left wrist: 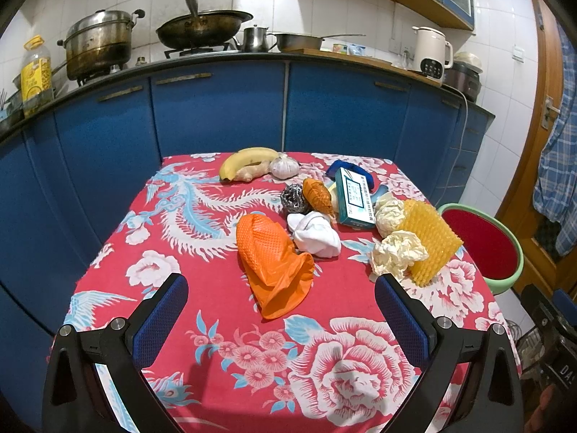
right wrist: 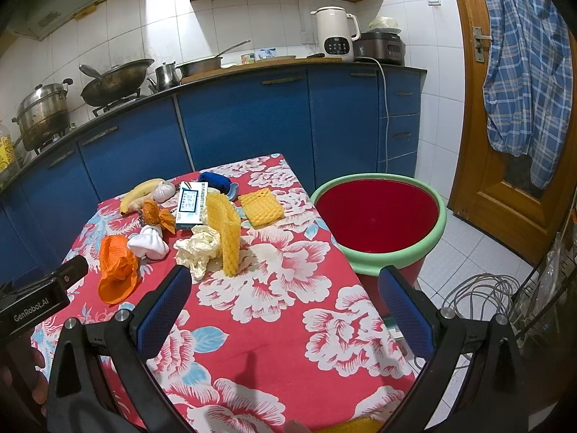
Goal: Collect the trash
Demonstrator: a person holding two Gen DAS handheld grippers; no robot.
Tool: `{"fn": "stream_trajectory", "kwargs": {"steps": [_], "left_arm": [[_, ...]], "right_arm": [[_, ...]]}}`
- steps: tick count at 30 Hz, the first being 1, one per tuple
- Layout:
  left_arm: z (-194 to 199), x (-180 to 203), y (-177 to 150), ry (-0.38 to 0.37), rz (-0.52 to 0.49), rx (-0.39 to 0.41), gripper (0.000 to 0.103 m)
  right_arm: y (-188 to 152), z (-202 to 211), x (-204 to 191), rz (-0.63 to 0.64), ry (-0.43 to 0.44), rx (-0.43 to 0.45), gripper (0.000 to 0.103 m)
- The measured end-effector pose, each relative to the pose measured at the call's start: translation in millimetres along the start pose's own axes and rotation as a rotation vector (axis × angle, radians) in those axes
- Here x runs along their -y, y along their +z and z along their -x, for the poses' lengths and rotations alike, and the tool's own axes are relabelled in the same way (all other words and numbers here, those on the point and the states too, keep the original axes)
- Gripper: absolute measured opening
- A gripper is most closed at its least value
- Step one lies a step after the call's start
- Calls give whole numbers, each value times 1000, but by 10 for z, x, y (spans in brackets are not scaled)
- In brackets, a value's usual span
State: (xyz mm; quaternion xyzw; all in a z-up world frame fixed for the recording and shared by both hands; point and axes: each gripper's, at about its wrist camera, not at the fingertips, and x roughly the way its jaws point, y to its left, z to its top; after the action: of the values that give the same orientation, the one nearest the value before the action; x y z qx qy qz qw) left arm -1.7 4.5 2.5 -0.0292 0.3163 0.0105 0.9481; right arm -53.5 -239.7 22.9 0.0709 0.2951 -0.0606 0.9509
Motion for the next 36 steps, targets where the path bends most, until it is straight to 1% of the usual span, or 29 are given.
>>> {"fn": "stream_trajectory", "kwargs": {"steps": [36], "left_arm": [[13, 16, 5, 1, 1, 1, 103]], "right_arm": [[0, 4, -3, -3, -9, -6, 102]]}}
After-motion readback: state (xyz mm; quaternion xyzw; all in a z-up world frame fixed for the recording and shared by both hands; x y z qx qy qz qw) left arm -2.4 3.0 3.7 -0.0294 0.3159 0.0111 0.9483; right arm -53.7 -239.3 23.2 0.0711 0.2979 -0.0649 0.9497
